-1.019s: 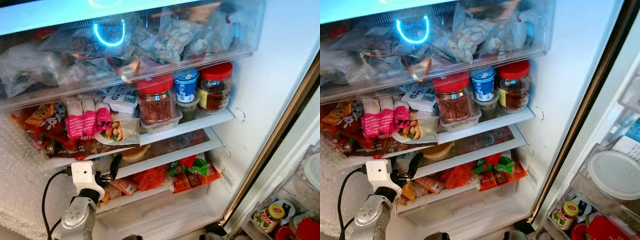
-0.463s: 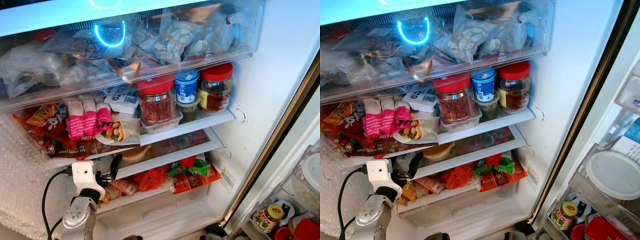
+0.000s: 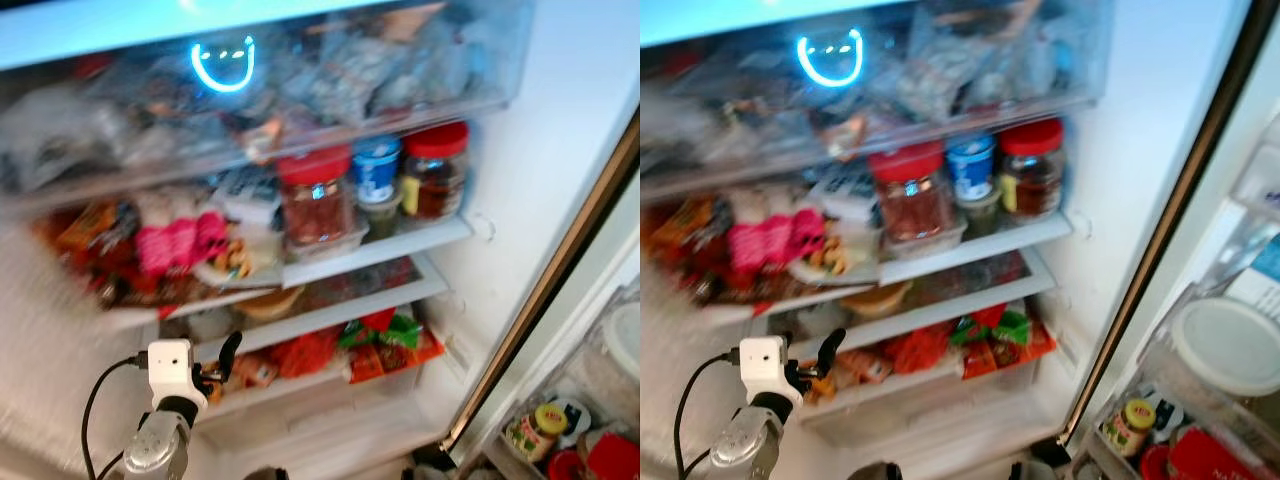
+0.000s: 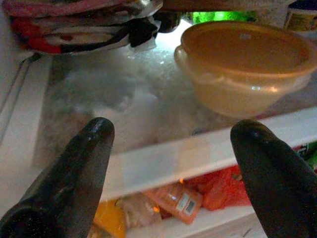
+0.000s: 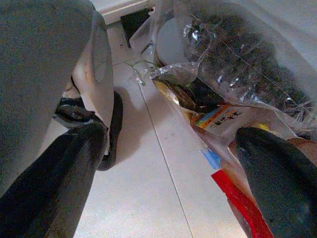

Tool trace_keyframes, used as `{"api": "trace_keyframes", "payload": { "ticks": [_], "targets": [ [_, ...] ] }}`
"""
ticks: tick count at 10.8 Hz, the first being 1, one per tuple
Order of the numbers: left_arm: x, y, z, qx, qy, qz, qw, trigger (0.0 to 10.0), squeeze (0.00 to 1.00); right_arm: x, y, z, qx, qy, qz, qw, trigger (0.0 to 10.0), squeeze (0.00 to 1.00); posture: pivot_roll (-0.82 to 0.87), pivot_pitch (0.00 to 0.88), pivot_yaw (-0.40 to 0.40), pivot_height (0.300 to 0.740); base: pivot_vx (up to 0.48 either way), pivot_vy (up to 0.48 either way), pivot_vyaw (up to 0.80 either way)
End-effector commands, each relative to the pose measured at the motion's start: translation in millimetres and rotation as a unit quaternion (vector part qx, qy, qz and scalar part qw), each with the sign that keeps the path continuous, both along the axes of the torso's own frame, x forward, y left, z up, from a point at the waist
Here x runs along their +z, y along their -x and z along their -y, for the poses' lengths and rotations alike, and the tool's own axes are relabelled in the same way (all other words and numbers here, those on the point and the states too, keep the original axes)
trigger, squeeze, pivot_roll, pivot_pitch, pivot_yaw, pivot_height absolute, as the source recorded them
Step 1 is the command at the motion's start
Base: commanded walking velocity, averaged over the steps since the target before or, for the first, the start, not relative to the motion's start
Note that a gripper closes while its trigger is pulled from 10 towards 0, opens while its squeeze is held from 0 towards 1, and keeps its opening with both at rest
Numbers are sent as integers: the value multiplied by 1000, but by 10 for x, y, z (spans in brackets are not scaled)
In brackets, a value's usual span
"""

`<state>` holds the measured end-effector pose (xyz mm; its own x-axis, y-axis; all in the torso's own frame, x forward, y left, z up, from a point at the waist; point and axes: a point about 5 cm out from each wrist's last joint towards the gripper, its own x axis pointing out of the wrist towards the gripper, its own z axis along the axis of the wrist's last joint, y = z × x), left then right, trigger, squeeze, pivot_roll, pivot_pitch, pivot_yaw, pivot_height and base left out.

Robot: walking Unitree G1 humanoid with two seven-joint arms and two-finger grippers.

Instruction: Restocking fridge

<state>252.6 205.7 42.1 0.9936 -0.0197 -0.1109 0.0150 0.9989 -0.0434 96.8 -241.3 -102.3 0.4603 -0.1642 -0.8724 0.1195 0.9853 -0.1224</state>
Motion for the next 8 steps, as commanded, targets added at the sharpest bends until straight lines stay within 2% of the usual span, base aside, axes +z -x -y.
{"api": "trace_keyframes", "payload": {
  "ticks": [1, 8],
  "targets": [
    [6, 16, -49, 4, -10, 2, 1000, 10000, 0, -20, 62, -20, -7, -4, -6, 1000, 10000, 0, -148, 15, 81, 640, -307, 0, 0],
    [-36, 18, -52, 1, -18, -2, 1000, 10000, 0, -20, 62, -21, -7, -6, -6, 1000, 10000, 0, -143, 16, 80, 640, -306, 0, 0]
  ]
}}
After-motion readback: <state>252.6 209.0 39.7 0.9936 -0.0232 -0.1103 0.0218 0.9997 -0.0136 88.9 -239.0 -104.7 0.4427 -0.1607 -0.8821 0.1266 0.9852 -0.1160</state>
